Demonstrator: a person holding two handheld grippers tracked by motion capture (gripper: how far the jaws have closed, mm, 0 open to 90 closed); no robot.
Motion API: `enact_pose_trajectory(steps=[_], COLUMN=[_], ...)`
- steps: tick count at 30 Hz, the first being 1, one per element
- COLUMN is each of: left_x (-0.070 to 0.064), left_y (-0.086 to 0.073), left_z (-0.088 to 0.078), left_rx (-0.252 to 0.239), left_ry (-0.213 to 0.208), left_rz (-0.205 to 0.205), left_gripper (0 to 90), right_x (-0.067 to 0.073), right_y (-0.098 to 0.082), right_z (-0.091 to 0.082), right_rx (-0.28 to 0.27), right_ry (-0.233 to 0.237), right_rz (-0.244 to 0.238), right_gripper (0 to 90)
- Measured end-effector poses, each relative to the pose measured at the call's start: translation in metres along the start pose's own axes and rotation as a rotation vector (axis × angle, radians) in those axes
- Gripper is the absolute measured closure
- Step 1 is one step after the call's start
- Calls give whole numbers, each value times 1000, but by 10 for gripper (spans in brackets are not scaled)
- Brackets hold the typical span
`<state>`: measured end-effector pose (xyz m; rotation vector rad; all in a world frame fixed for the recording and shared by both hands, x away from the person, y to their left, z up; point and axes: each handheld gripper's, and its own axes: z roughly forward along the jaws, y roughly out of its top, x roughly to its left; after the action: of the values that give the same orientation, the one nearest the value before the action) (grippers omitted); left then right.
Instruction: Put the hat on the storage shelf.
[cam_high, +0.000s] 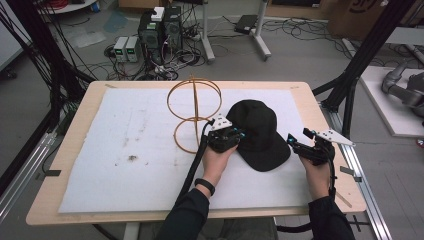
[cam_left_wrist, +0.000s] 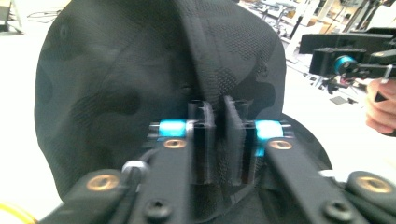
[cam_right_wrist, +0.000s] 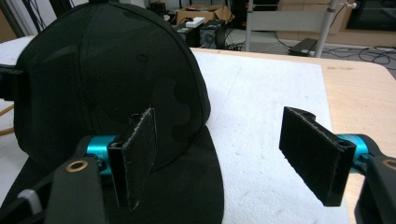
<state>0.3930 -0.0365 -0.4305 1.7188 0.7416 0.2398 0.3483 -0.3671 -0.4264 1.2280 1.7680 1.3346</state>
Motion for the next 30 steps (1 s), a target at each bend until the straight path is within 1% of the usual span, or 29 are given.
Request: enact_pose_trajectory(steps=[2, 3, 6, 7, 8, 9, 10, 11, 12, 13, 14, 15, 16, 17, 18, 19, 20, 24, 25, 26, 27, 28, 29, 30], left_x=[-2, -2, -4, -5, -8, -11, -11, -14, -16, -16, -20, -20, -21, -23, -23, -25, -26, -36, -39, -47, -47, -49, -54, -54], left_y=[2, 2, 3, 3, 4, 5, 5, 9, 12, 12, 17, 17, 21, 26, 26, 29, 32, 42, 46, 54, 54, 57, 66, 66], left_z=[-2, -2, -3, -3, -3, -2, -2, -3, -3, -3, -4, -4, -5, -7, -7, -8, -9, -13, -14, -18, -18, -19, -25, -25], left_rx=[-9, -9, -20, -27, -47, -54, -54, -74, -79, -79, -84, -84, -85, -94, -94, -97, -102, -116, -119, -122, -122, -127, -142, -142], left_ry=[-14, -14, -48, -61, -102, -118, -118, -149, -159, -159, -177, -177, -183, -199, -199, -205, -219, -251, -256, -262, -262, -265, -278, -278], left_rz=[-2, -2, -10, -9, -12, -15, -15, -14, -7, -7, 14, 14, 26, 49, 49, 51, 58, 86, 101, 137, 137, 147, 155, 155], left_gripper=[868, 872, 878, 878, 879, 880, 880, 880, 881, 881, 881, 882, 882, 882, 881, 881, 882, 881, 881, 881, 881, 881, 881, 881], right_x=[0, 0, -1, -1, -2, -3, -4, -5, -6, -8, -10, -12, -12, -15, -17, -17, -19, -24, -24, -26, -27, -27, -29, -30], right_y=[0, 0, 1, 1, 1, 1, 2, 2, 3, 3, 3, 3, 3, 3, 3, 3, 3, 2, 2, 2, 3, 3, 3, 4], right_z=[0, 0, -2, -3, -4, -5, -6, -8, -10, -12, -14, -16, -16, -19, -21, -21, -22, -26, -26, -28, -30, -31, -34, -36], right_rx=[-3, -5, -8, -11, -15, -23, -29, -38, -46, -55, -66, -76, -76, -91, -94, -94, -97, -111, -111, -125, -137, -145, -155, -160], right_ry=[0, -1, -8, -12, -17, -24, -32, -42, -53, -64, -76, -88, -88, -108, -112, -112, -120, -153, -153, -170, -179, -187, -199, -205], right_rz=[1, -1, 6, 9, 10, 8, 13, 16, 14, 22, 30, 37, 37, 58, 69, 69, 76, 91, 91, 96, 95, 101, 107, 112], right_gripper=[275, 275, 276, 276, 277, 278, 279, 281, 285, 286, 287, 286, 286, 286, 286, 286, 286, 286, 286, 286, 287, 287, 287, 287])
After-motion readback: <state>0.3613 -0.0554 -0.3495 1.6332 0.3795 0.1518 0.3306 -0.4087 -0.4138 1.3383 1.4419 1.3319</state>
